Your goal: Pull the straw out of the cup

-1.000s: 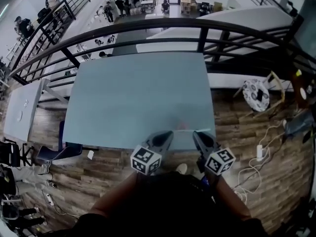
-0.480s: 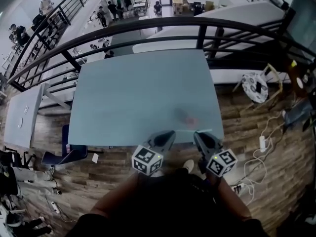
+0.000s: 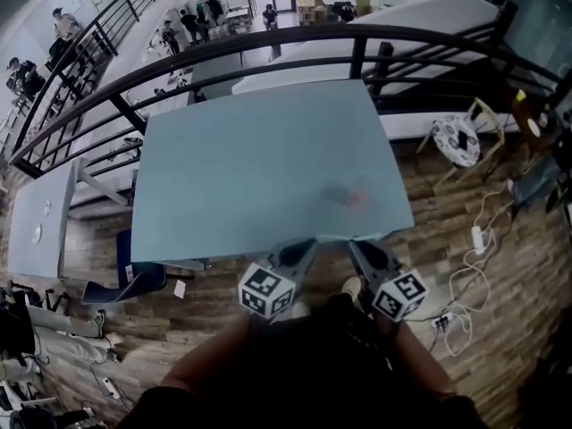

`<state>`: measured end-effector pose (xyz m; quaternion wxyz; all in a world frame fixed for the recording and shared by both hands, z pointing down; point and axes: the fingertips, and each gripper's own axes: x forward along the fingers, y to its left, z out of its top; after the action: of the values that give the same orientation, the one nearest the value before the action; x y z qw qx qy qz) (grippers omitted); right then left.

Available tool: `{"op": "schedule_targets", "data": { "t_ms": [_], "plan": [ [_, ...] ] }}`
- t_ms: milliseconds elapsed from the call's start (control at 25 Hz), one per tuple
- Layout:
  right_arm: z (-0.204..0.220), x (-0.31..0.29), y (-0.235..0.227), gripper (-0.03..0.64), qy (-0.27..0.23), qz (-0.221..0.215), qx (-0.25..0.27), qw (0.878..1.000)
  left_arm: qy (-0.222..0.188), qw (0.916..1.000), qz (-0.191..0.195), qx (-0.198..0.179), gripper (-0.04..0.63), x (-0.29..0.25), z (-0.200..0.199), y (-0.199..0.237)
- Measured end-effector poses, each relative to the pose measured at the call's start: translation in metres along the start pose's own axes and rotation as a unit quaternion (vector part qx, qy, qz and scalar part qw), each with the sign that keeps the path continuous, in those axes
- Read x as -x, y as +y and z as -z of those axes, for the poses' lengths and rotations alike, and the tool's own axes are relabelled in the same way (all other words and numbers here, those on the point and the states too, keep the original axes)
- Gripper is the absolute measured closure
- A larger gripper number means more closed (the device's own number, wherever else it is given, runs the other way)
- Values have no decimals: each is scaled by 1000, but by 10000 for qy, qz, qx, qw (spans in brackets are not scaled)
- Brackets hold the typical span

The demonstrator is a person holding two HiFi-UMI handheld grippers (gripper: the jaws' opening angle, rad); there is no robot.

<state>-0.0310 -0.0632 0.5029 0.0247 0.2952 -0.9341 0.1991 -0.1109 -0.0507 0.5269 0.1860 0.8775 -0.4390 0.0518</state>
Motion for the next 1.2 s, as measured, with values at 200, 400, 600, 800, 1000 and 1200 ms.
{"op": "schedule_targets", "data": {
  "t_ms": [200,400,600,800,1000,1200],
  "plan": [
    [4,18,13,575,-10,103,26,9999,-8,9998,202,-19,584,6,4,-18],
    [1,33,18,575,-49,137,110,9998,-64,9996,266,8,584,7,4,-30],
    [-5,48,20,575,-74,69,129,9999,-154,9996,216,6,584,6,1,-47],
    [-9,82,14,574,-76,-101,172,9998,-194,9998,31,63,584,-5,4,-78],
    [-4,117,7,575,-20,-227,169,9996,-169,9998,-111,95,584,-14,16,-111],
    [4,158,2,575,59,-373,104,9992,-146,9995,-251,129,584,-19,27,-152]
  ]
}}
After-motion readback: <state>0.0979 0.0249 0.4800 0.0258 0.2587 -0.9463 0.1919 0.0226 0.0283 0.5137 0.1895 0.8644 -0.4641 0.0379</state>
